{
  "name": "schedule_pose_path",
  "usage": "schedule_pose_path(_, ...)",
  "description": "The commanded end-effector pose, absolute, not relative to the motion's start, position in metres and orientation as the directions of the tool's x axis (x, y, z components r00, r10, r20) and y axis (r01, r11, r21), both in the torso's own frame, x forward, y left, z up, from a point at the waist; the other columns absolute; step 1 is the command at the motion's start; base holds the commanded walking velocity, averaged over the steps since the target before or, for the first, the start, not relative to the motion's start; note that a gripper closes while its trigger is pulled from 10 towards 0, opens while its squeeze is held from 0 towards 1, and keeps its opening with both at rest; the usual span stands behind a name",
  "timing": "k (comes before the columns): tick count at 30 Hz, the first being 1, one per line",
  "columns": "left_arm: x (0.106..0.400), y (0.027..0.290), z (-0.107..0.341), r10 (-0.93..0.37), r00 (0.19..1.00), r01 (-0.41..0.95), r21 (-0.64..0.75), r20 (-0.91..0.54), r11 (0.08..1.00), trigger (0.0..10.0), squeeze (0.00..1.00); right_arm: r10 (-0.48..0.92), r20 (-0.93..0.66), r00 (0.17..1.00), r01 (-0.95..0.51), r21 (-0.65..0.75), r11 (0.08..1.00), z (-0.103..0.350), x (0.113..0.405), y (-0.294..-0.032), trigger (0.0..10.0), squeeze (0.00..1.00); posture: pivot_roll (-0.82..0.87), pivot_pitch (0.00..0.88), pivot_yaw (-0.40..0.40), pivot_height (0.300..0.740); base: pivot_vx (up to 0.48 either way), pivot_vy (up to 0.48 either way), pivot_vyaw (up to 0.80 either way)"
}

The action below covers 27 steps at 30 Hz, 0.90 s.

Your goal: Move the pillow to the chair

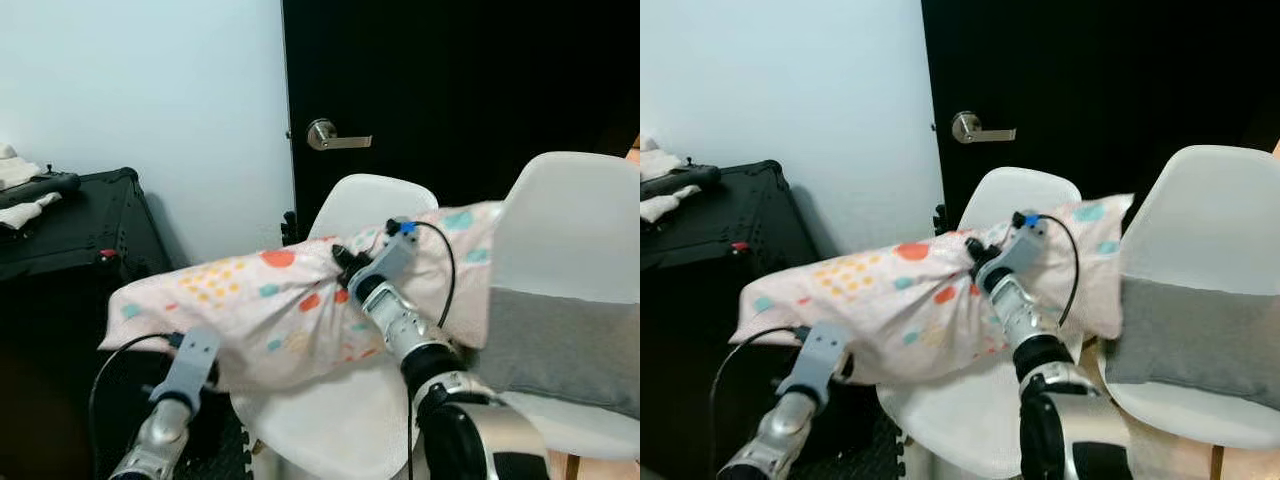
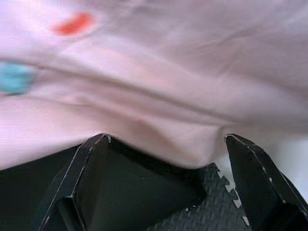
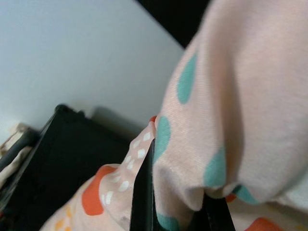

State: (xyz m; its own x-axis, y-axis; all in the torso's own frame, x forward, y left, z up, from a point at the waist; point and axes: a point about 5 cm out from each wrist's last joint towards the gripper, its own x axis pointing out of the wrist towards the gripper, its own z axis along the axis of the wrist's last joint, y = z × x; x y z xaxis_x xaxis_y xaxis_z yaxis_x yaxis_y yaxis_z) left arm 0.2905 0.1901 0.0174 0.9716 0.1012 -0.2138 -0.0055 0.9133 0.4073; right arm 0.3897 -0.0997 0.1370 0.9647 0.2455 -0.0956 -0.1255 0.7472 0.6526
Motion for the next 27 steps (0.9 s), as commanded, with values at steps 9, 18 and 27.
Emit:
schedule_pose_path(9, 0.287, 0.191, 0.021, 0.096, 0.981, -0.015, 0.428, -0.167, 0.903, 10.0, 0.00, 0.173, -0.084, 0.981, -0.086, 0.613, 0.785, 0.141, 0.393, -0.112, 10.0, 0.00, 0.02, 0.040, 0.039, 0.620, 0.000, 0.000, 0.00)
schedule_pose_path(18, 0.300, 0.191, 0.040, 0.099, 0.991, -0.051, 0.433, -0.089, 0.900, 10.0, 0.00, 0.261, -0.331, 0.907, -0.031, 0.565, 0.824, 0.083, 0.366, -0.089, 10.0, 0.00, 0.01, 0.031, 0.042, 0.580, 0.000, 0.000, 0.00)
schedule_pose_path(27, 0.301, 0.189, 0.043, 0.099, 0.993, -0.059, 0.430, -0.072, 0.901, 10.0, 0.00, 0.381, -0.525, 0.761, -0.137, 0.444, 0.886, 0.050, 0.341, -0.070, 10.0, 0.00, 0.01, 0.034, 0.041, 0.555, 0.000, 0.000, 0.00)
